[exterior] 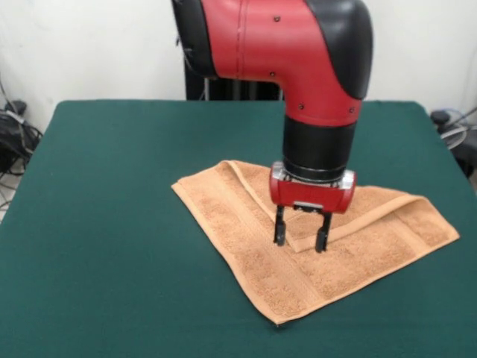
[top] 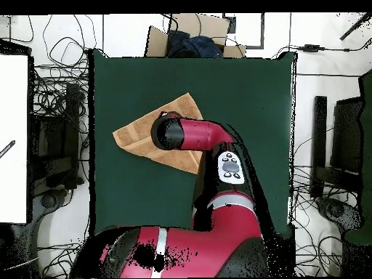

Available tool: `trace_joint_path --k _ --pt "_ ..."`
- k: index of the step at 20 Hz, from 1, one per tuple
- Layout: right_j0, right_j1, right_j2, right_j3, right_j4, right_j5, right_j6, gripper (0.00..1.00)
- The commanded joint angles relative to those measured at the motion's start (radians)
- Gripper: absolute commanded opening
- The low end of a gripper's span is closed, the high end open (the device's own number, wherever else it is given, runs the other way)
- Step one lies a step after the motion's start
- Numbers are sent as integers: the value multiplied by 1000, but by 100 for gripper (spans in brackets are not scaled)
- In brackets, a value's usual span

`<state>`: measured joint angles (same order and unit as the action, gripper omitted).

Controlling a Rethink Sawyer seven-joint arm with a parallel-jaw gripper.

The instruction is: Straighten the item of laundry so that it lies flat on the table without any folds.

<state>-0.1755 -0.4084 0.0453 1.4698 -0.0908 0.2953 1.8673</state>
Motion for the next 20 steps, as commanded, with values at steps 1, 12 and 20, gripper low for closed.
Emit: trace_joint_path --k 1,12,20 --pt "5 -10 -4 62 -2 -38 150 100" --pt "-55 11 49 104 -20 -79 121 100" --pt "-57 -11 40 162 -21 -99 139 100"
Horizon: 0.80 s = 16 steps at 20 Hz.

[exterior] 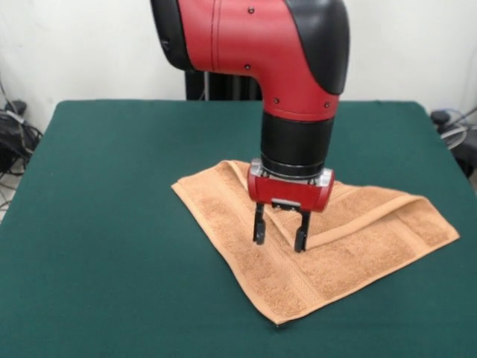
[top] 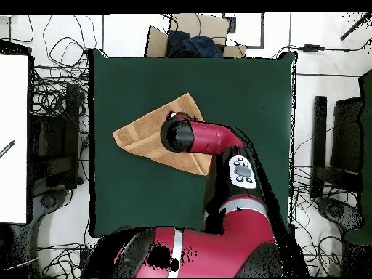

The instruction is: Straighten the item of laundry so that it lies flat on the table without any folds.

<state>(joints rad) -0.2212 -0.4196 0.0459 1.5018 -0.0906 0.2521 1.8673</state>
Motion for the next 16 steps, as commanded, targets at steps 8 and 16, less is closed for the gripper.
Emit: trace_joint_path --k 8,16 --pt "2 -14 25 172 -4 -70 160 100" --pt "18 7 23 159 15 -86 172 100"
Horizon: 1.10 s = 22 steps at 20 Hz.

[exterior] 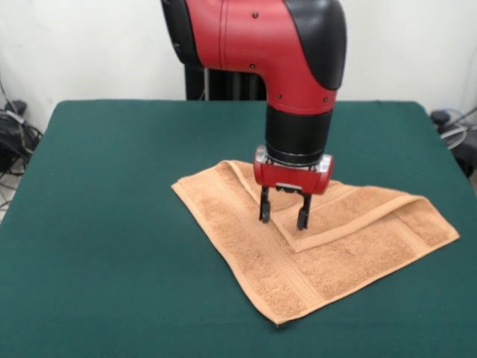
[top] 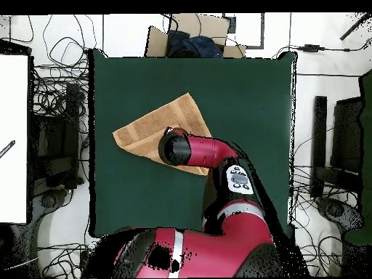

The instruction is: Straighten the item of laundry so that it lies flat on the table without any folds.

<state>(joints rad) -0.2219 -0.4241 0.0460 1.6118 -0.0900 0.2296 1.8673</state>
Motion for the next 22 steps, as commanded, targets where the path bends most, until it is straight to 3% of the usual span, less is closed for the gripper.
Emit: trace_joint_path --k 1,22 --pt "21 16 25 45 17 -66 174 100" --pt "-5 76 71 7 28 -68 148 100"
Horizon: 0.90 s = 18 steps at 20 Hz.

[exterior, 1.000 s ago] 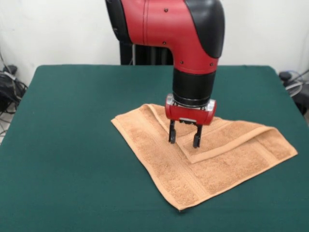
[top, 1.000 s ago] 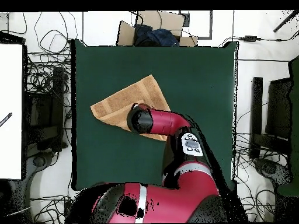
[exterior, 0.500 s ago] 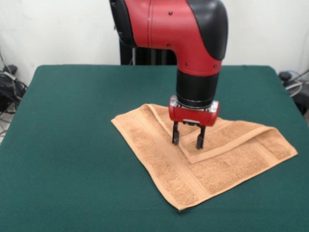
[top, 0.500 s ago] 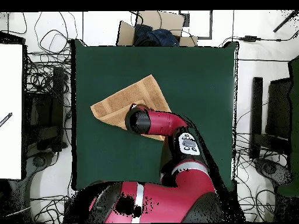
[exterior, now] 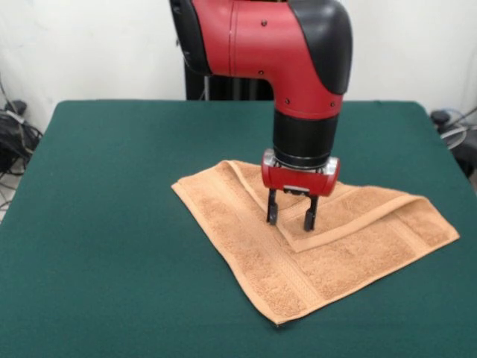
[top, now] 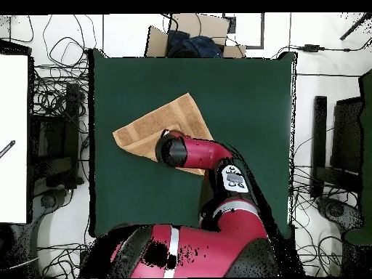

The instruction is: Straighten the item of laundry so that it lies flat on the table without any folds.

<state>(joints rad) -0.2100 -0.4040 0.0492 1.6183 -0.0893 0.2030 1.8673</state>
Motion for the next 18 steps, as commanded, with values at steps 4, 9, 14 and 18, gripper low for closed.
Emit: trace_joint_path --k 4,9,14,18 --pt "-38 77 96 -8 22 -43 131 100" --pt "-81 114 150 -23 15 -35 99 100" --pt "-86 121 157 -30 0 -54 98 100" --pt "-66 118 131 -36 -5 -70 109 0"
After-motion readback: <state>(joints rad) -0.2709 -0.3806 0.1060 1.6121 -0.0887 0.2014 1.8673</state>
